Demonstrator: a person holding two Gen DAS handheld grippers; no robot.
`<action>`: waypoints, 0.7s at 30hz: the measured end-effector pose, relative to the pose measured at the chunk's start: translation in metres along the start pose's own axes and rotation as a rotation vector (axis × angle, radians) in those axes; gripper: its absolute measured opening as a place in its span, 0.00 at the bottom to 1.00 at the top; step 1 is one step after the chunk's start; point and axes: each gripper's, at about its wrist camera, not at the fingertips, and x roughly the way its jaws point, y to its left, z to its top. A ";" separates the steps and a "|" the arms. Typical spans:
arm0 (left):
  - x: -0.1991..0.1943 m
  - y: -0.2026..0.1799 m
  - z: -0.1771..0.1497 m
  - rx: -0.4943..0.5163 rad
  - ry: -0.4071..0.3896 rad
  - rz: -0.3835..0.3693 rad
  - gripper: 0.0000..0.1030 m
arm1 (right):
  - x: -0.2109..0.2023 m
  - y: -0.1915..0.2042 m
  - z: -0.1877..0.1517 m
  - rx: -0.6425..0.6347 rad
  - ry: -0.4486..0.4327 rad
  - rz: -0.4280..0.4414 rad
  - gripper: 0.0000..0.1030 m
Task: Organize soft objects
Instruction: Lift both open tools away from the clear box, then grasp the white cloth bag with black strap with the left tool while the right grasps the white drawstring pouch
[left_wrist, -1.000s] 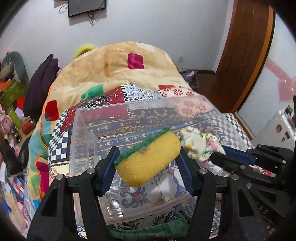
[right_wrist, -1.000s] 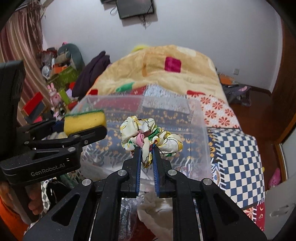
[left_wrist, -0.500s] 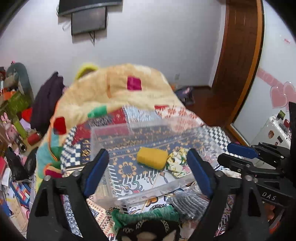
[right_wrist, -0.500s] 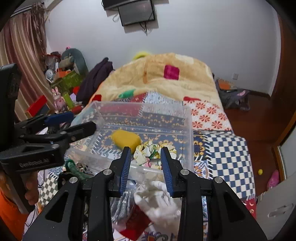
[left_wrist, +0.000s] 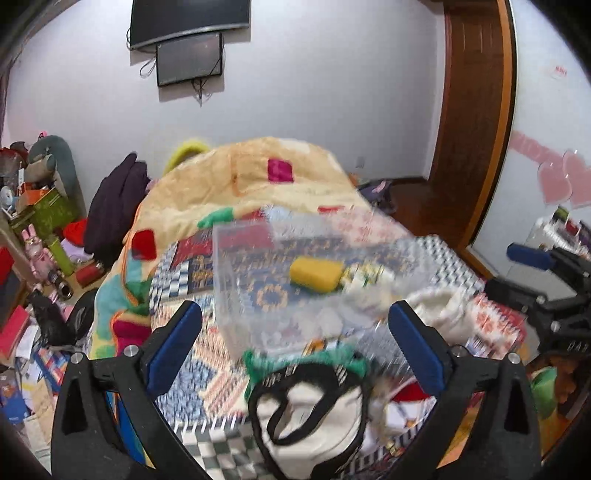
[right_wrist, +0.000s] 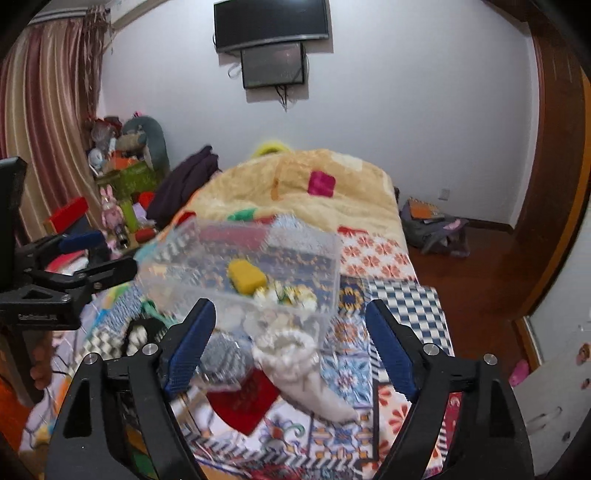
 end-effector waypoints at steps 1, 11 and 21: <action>0.003 0.001 -0.007 -0.002 0.014 0.001 0.99 | 0.006 -0.002 -0.005 0.004 0.019 -0.001 0.79; 0.035 0.016 -0.062 -0.080 0.123 -0.003 0.95 | 0.044 -0.026 -0.035 0.078 0.129 -0.020 0.79; 0.036 0.015 -0.077 -0.058 0.128 -0.045 0.38 | 0.061 -0.022 -0.046 0.119 0.186 0.069 0.27</action>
